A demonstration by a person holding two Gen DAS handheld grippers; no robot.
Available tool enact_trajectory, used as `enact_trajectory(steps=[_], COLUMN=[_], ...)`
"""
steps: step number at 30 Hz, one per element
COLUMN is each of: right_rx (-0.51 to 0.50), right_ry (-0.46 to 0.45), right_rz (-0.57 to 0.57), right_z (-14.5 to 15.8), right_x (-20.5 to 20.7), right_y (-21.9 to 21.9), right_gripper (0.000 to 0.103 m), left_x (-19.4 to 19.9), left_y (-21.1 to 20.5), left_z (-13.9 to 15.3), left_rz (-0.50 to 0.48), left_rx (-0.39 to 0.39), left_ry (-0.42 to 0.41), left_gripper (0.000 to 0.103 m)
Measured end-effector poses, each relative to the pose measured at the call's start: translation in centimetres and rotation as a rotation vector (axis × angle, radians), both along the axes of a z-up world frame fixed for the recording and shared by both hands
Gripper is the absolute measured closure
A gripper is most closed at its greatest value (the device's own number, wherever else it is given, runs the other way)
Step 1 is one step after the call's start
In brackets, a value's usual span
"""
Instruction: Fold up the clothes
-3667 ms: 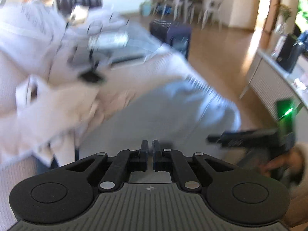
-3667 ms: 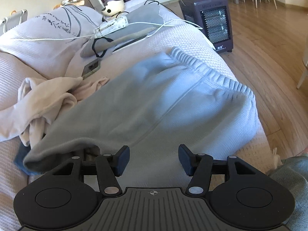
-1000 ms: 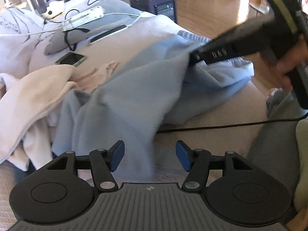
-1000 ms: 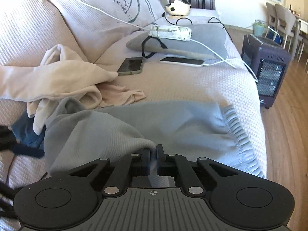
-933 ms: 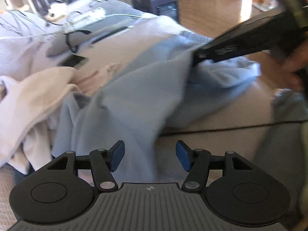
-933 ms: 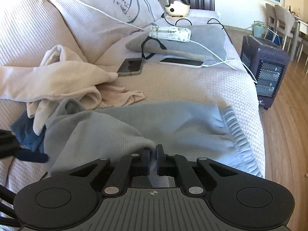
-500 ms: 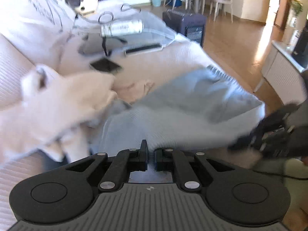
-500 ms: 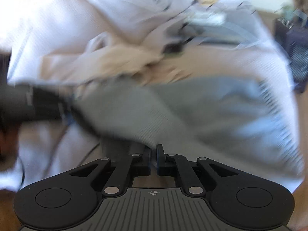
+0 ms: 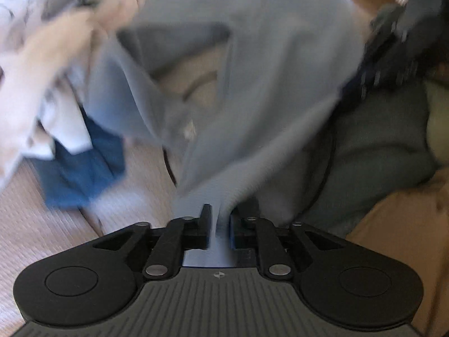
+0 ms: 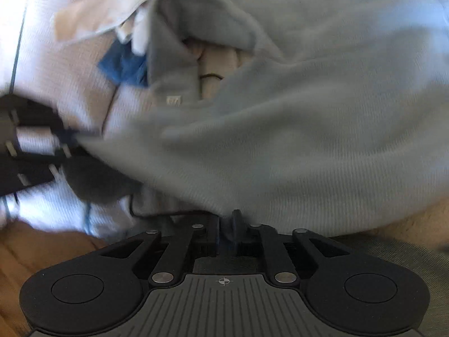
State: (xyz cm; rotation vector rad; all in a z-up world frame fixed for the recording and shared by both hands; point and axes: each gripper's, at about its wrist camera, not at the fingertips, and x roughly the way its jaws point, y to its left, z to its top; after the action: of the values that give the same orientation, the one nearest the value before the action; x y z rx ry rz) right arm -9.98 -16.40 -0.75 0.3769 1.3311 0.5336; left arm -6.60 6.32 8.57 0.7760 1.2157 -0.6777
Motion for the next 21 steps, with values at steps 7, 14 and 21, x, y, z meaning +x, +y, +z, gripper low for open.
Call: enact_trajectory(steps=[7,14,21], right_rx=[-0.004,-0.022,-0.107], right_ry=[-0.135,-0.284,-0.324], right_rz=[-0.088,-0.146,-0.108], right_z=[3.7,6.4,4.3], right_x=[0.3,2.0,6.9], right_y=[-2.6,-3.8,-0.1], right_gripper=[0.070,0.064,0.064], left_x=[-0.2,0.7,3.7], left_y=[0.6,1.7,3.6], left_z=[-1.0,2.1,2.0], left_rz=[0.037,0.125,0.278], left_rx=[0.017,-0.051,-0.074], left_ry=[0.062,-0.034,-0.117], left_gripper=[0.067,0.050,0.048])
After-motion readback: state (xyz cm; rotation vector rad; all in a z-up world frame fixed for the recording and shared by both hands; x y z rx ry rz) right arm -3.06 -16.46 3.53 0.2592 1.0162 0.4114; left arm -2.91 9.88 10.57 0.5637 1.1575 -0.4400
